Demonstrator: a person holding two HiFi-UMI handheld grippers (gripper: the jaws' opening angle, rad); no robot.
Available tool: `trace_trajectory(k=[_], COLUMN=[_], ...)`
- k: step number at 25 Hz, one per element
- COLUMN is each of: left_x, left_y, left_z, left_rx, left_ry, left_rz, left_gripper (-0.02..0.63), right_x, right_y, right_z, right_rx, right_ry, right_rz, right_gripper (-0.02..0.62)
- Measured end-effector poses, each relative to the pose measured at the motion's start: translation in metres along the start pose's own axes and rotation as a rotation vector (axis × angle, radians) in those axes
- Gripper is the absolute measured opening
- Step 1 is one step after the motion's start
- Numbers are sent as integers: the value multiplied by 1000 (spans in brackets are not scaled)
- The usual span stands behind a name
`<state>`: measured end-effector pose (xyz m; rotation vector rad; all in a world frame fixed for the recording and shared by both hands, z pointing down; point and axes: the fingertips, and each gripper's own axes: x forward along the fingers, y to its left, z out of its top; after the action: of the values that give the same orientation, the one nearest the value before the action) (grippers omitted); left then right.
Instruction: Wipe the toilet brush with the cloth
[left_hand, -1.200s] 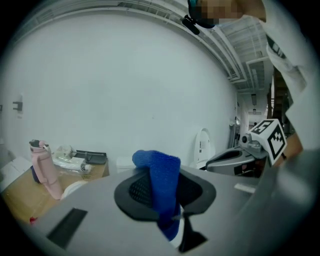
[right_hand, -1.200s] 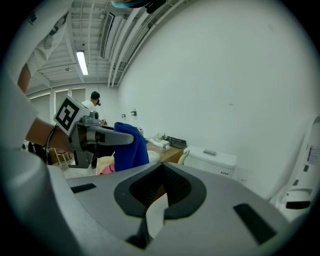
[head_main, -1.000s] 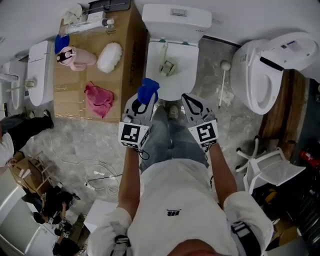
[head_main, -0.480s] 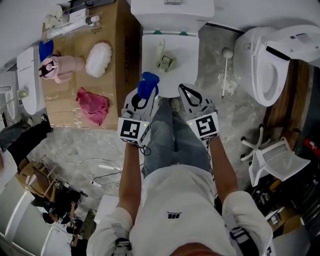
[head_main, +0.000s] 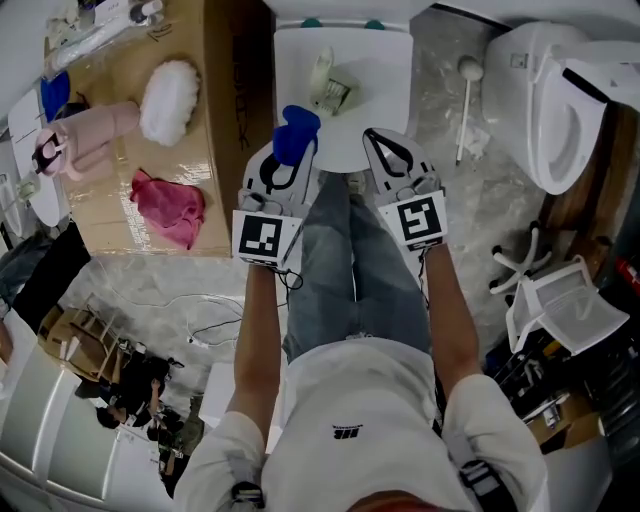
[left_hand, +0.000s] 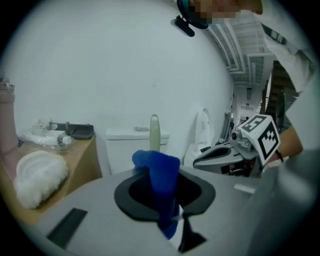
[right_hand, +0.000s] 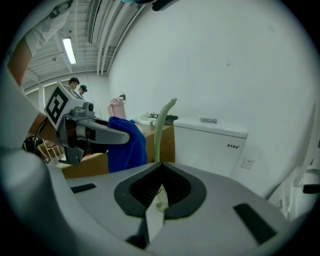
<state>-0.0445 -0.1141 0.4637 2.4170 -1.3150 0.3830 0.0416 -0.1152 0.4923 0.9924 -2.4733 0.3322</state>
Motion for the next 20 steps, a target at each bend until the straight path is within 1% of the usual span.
trace_trajectory(k=[4, 8, 11, 16, 20], left_x=[17, 36, 46, 62, 72], left_y=[12, 18, 19, 22, 24], left_z=[-19, -39, -53, -71, -84], left_rx=[0, 3, -3, -11, -16], left_ry=[17, 26, 29, 30, 30], left_rz=[-6, -14, -19, -20, -24], left_gripper=[71, 72, 74, 77, 79], right_x=[25, 46, 58, 73, 88], right_y=[-6, -13, -19, -24, -21], right_z=[-22, -44, -58, -69, -82], right_rx=[-4, -45, -54, -52, -105], right_ry=[34, 76, 81, 61, 85], right_rz=[8, 25, 27, 48, 90], right_gripper=[-5, -5, -5, -3, 17])
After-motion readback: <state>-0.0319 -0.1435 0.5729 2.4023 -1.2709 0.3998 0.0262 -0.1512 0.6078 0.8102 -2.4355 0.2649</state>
